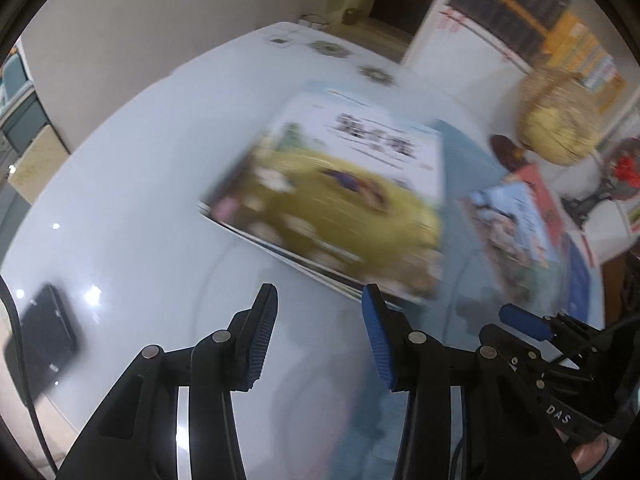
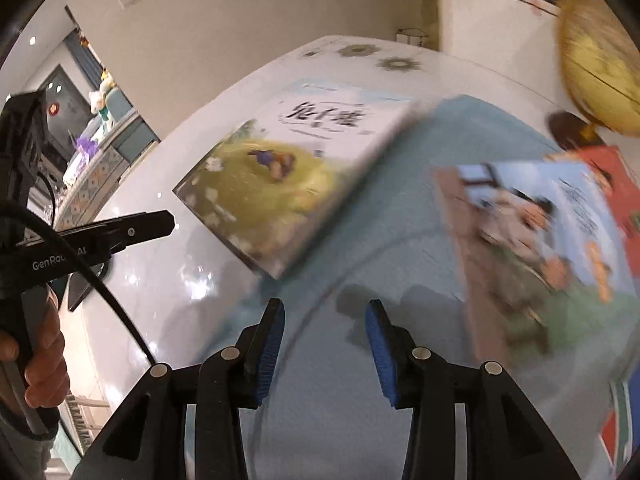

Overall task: Organize books
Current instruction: 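Move both tools back over the blue workbook on the mat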

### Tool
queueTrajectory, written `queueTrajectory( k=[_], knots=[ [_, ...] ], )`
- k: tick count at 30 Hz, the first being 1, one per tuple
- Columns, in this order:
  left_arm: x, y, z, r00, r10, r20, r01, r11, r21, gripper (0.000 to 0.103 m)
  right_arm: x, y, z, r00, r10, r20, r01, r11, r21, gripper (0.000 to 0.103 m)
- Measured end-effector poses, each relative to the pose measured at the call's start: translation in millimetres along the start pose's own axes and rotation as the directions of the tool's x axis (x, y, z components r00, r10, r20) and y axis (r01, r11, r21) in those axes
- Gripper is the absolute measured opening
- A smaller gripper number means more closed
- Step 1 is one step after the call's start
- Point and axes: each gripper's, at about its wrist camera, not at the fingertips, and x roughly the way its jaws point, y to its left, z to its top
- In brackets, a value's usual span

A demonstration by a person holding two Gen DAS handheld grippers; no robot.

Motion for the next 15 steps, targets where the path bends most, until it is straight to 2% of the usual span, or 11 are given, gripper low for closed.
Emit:
queueTrajectory(
  k=[2,5,8,11,15],
  knots=[
    [-8.5,-19.2,-9.3,1.0,-0.004,0.004,0.004,1.0,0.02,0.041,-18.1,-20.2,-13.1,1.0,-0.019,0.013,0.018,0.999,0.026,0.047],
    [-25.6,-59.7,-26.9,1.0,0.001,0.023,-0.003,0.998,0.062,0.041,-47.3,-56.6,-34.0,1.0,-0.011,0.028,0.009,0.997,0.079,0.048],
    [-32.3,-97.5,-40.2,1.0,-0.025,0.016,0.024,0.997,0.074,0.041,-79.2,-87.1,-52.3,0.998,-0.019,0.06,0.012,0.994,0.112,0.048],
    [-37.1,-144.4,-57.9,0.999,-0.052,0.008,0.052,0.994,0.096,0.041,-114.6,-126.1,-78.5,0.996,-0.027,0.084,0.013,0.988,0.155,0.049],
    [-40.0,-217.7,-82.9,0.997,-0.076,-0.008,0.077,0.982,0.171,0.042,-151.5,-168.4,-114.2,0.995,-0.055,0.086,0.039,0.984,0.176,0.05]
  ],
)
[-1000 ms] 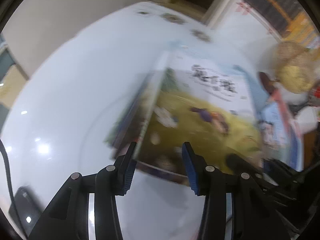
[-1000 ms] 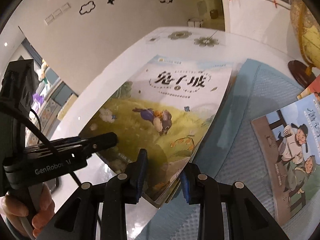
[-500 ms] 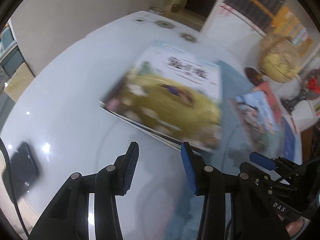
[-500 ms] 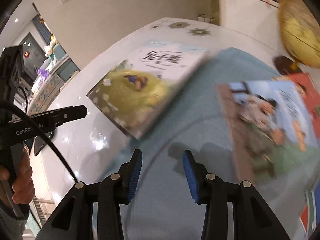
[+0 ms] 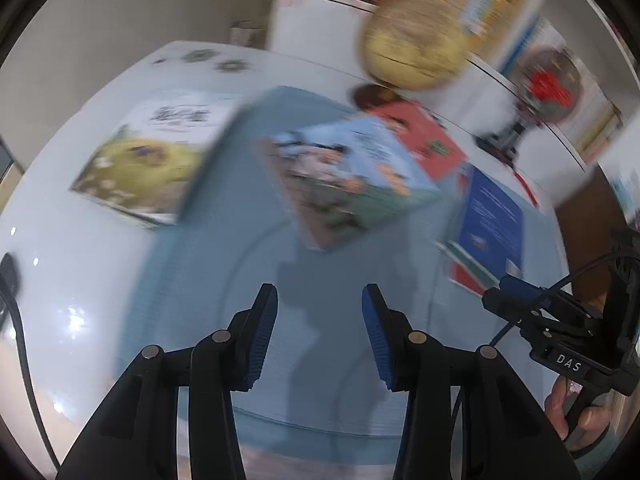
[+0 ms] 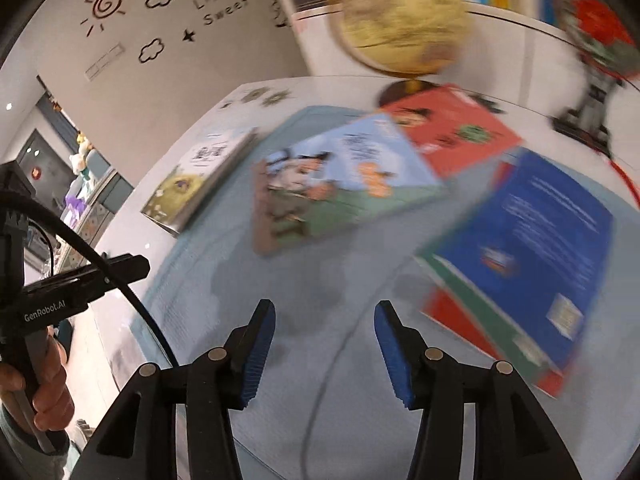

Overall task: Organize books
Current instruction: 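Move both tools back over the blue workbook on the mat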

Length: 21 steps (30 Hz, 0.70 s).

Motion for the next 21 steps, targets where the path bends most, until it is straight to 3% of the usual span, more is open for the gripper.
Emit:
queueTrajectory(
  k=[5,12,16,21],
  knots=[
    [6.9,-72.5,-20.1,1.0,-0.008,-0.01,0.009,0.996,0.091,0.046,-40.5,-63.9,-34.8,0.996,-0.087,-0.002,0.087,0.996,0.031,0.053],
    [28.4,-147.4,-33.8,0.993,-0.113,-0.037,0.117,0.986,0.122,0.047,-93.7,-147.5,-71.0,0.99,-0.136,0.021,0.13,0.974,0.184,0.054],
    [47.4,-173.0,-36.0,0.986,-0.146,-0.079,0.156,0.978,0.138,0.047,-109.1,-183.2,-89.9,0.984,-0.175,0.017,0.164,0.95,0.264,0.055],
    [70.8,-187.3,-28.0,0.979,-0.175,-0.107,0.189,0.972,0.138,0.047,-107.7,-212.8,-104.5,0.989,-0.149,-0.012,0.144,0.925,0.35,0.055]
  ],
)
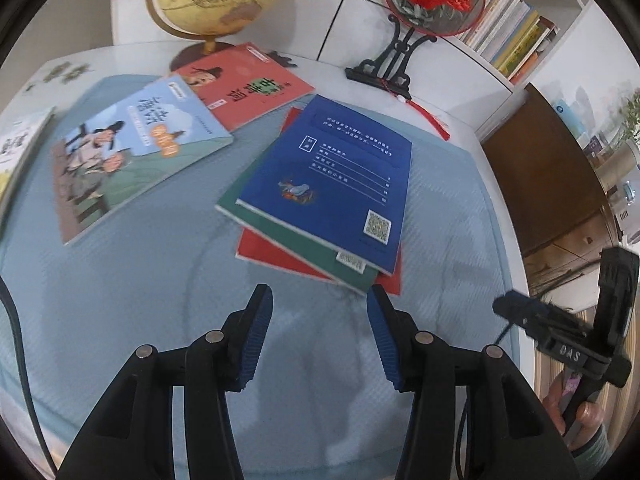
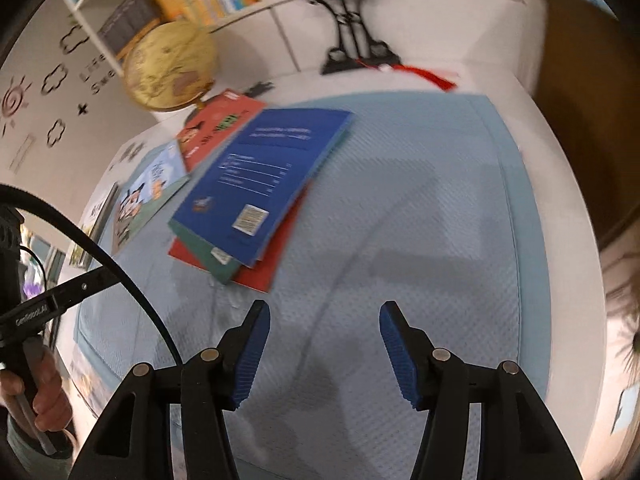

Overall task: Organize books
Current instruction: 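Move both tools back over the blue workbook on the mat, then grasp the blue workbook with the left gripper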

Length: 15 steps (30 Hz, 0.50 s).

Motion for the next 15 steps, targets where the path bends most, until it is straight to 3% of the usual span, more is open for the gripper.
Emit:
queueTrajectory(
  k=[7,15],
  knots=[
    [32.6,36.0,42.9,0.994,-0.099,-0.043,0.095,0.992,-0.082,0.047,29.5,17.2,28.2,0.998,0.051,-0.025,-0.052,0.998,-0.032,0.055],
    [68.8,40.2,80.8,0.998,-0.037,-0.058,0.035,0.999,-0.029,0.047,79.7,56.0,76.7,0.998,0.057,-0.033,-0.061,0.991,-0.119,0.055]
  ],
)
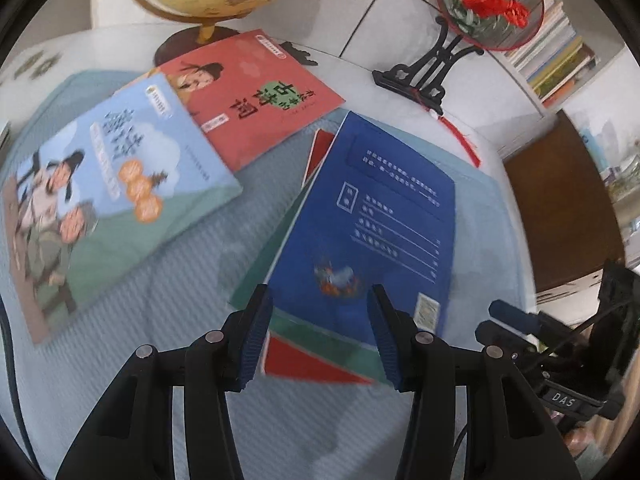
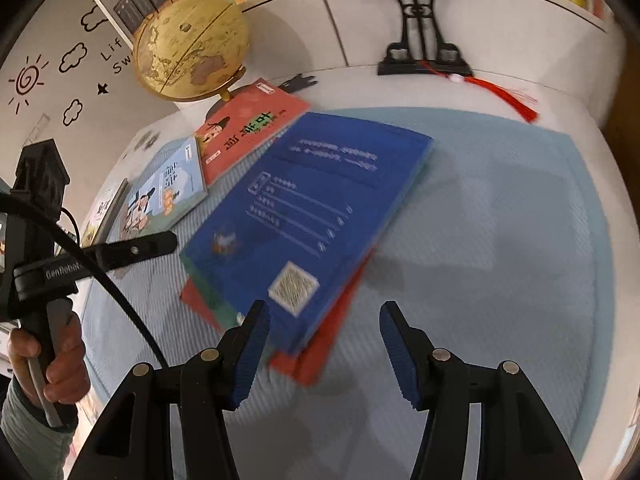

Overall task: Organize books
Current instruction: 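Grasp the blue workbook with the left gripper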

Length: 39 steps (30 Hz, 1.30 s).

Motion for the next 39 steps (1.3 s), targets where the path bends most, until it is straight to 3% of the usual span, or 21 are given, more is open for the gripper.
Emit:
queueTrajectory(
  k=[8,13,17,20,24,26,29,34,39],
  knots=[
    [40.9,-4.4,20.8,0.998,0.057,-0.033,-0.056,0.998,0.036,0.047,30.7,-19.8,23.7,1.0,0.0,-0.01,0.001,0.994,0.106,0.055],
    [44.2,-16.2,24.9,0.998,0.059,-0.037,-0.056,0.997,0.057,0.057,47.1,-28.0,26.9,0.999,0.032,-0.04,-0.027,0.992,0.123,0.055],
    [42.6,-29.1,11.9,0.998,-0.015,-0.06,0.02,0.997,0.076,0.057,48.5,-31.9,19.7,0.999,0.037,-0.036,-0.032,0.992,0.124,0.057],
    [42.3,-42.8,-2.7,0.997,-0.032,-0.065,0.037,0.996,0.085,0.057,42.3,-39.7,13.5,0.999,0.011,-0.034,-0.007,0.992,0.124,0.058],
    [40.6,-60.2,-32.0,0.987,-0.127,-0.099,0.134,0.989,0.068,0.057,28.6,-58.3,-2.0,0.999,-0.009,-0.045,0.015,0.991,0.136,0.06],
    [39.8,-70.2,-46.3,0.985,-0.139,-0.101,0.147,0.986,0.081,0.057,21.9,-66.0,-14.9,0.998,-0.008,-0.054,0.016,0.99,0.141,0.06],
    [36.3,-86.6,-64.9,0.989,-0.104,-0.105,0.117,0.985,0.127,0.057,10.9,-66.8,-31.9,0.999,-0.018,-0.046,0.022,0.994,0.104,0.059],
    [37.9,-101.3,-72.9,0.998,-0.017,-0.064,0.024,0.994,0.111,0.057,6.6,-60.6,-44.7,0.993,-0.117,-0.014,0.117,0.991,0.063,0.06],
    [41.7,-112.5,-75.7,0.999,0.024,-0.049,-0.018,0.994,0.105,0.057,12.5,-48.7,-42.8,0.991,-0.133,0.004,0.132,0.99,0.05,0.071]
  ],
)
